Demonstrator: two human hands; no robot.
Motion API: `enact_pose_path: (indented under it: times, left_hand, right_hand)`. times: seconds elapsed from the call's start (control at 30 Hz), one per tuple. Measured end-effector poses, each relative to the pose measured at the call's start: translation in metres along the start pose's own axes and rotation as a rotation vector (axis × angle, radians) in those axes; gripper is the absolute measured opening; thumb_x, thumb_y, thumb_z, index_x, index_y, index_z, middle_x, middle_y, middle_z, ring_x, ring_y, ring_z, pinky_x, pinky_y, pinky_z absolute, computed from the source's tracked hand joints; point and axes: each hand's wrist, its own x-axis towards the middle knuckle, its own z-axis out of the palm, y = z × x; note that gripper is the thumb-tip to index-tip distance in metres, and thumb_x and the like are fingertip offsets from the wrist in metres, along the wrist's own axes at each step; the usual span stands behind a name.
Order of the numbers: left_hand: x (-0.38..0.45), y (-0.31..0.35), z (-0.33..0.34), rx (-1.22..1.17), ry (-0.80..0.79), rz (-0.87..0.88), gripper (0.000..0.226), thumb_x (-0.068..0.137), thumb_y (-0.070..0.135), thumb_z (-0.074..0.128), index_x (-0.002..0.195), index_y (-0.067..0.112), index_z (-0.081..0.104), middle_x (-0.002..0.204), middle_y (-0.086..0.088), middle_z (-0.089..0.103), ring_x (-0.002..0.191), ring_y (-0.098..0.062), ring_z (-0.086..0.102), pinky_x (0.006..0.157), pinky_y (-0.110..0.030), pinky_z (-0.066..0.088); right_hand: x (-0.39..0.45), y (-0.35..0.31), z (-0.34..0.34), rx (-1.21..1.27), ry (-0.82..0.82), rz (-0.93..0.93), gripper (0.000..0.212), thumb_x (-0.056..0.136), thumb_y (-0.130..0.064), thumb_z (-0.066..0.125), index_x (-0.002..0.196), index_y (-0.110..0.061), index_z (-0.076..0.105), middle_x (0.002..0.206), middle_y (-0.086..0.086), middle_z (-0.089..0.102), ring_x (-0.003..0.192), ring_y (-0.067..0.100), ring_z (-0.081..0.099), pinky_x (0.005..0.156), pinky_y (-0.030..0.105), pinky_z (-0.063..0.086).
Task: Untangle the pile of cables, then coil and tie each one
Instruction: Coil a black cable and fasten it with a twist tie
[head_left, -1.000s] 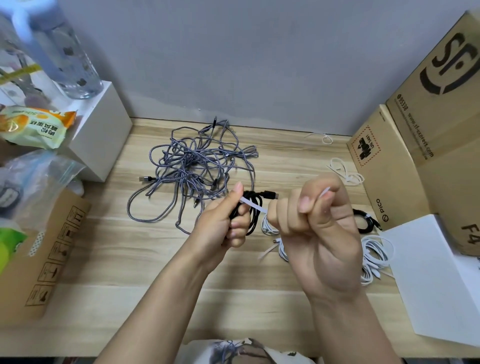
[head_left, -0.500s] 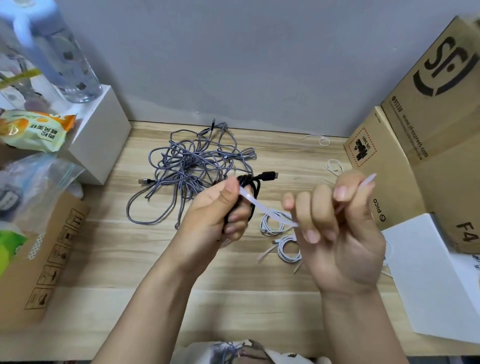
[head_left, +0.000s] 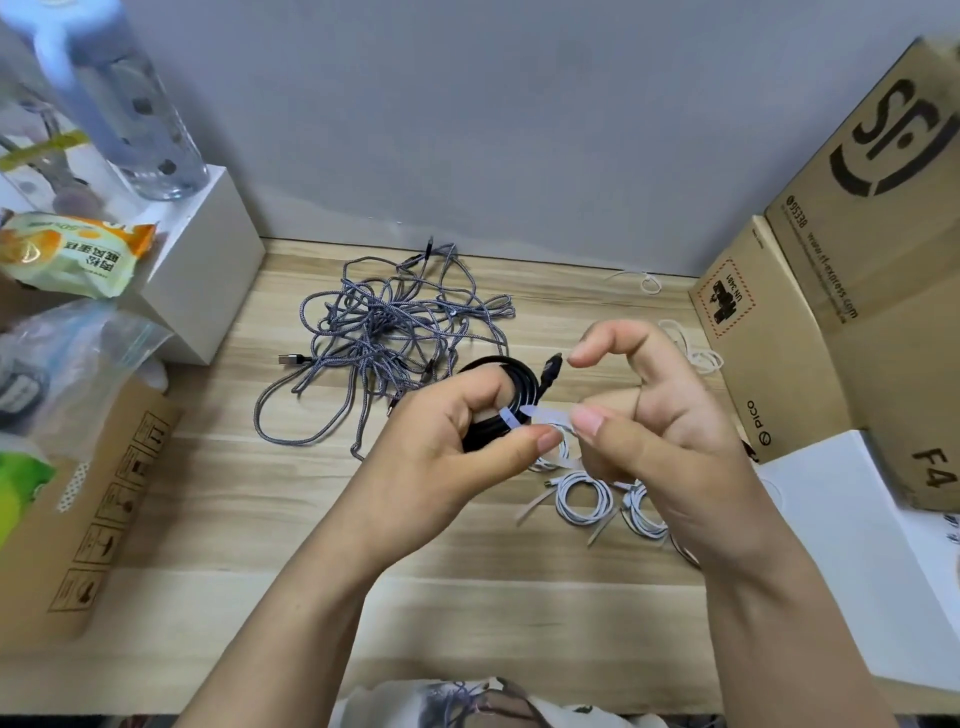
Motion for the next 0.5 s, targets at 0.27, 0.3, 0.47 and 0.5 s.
enact_pose_path:
  times: [0.27, 0.3, 0.47, 0.5]
  left_hand:
    - [-0.0007, 0.0026, 0.0001, -0.182, -0.093, -0.041, 0.029, 0.076, 0.013, 0.069, 0.06, 0.014, 0.044, 0.059, 0.01, 0.034, 0.054, -0.004, 0.029, 0.048, -0.012, 0.027]
    - [-0.001, 0.0019, -0.0007, -0.184, -0.101, -0.037, 0.03, 0.075, 0.017, 0.07, 0.061, 0.011, 0.044, 0.061, 0.006, 0.034, 0.056, -0.005, 0.029, 0.049, -0.014, 0.027]
    - [0.0002, 0.0019, -0.0011, -0.169, -0.185, -0.038, 0.034, 0.076, 0.011, 0.07, 0.057, 0.024, 0.045, 0.058, 0.014, 0.036, 0.053, 0.0, 0.03, 0.05, -0.009, 0.027]
    - [0.0001, 0.0015, -0.0009, -0.166, -0.201, -0.042, 0.034, 0.077, 0.007, 0.066, 0.057, 0.025, 0.045, 0.057, 0.015, 0.039, 0.052, 0.002, 0.033, 0.051, -0.007, 0.028]
  right_hand:
    - [0.0027, -0.0038, 0.0011, -0.054, -0.004, 0.043, 0.036, 0.077, 0.002, 0.055, 0.094, -0.028, 0.045, 0.042, -0.016, 0.034, 0.041, 0.0, 0.019, 0.042, 0.012, 0.021]
    - [0.0029, -0.0042, 0.0004, -0.066, -0.014, 0.05, 0.036, 0.078, 0.005, 0.05, 0.094, -0.026, 0.044, 0.042, -0.016, 0.033, 0.04, -0.001, 0.019, 0.042, 0.011, 0.021]
    - [0.0064, -0.0074, -0.0011, -0.081, -0.159, 0.092, 0.043, 0.076, 0.002, 0.057, 0.088, -0.039, 0.052, 0.044, 0.02, 0.036, 0.042, -0.002, 0.022, 0.043, 0.009, 0.025]
    - [0.0068, -0.0068, -0.0016, -0.081, -0.183, 0.1, 0.04, 0.076, -0.003, 0.059, 0.088, -0.041, 0.053, 0.049, 0.028, 0.034, 0.043, -0.001, 0.023, 0.044, 0.009, 0.026]
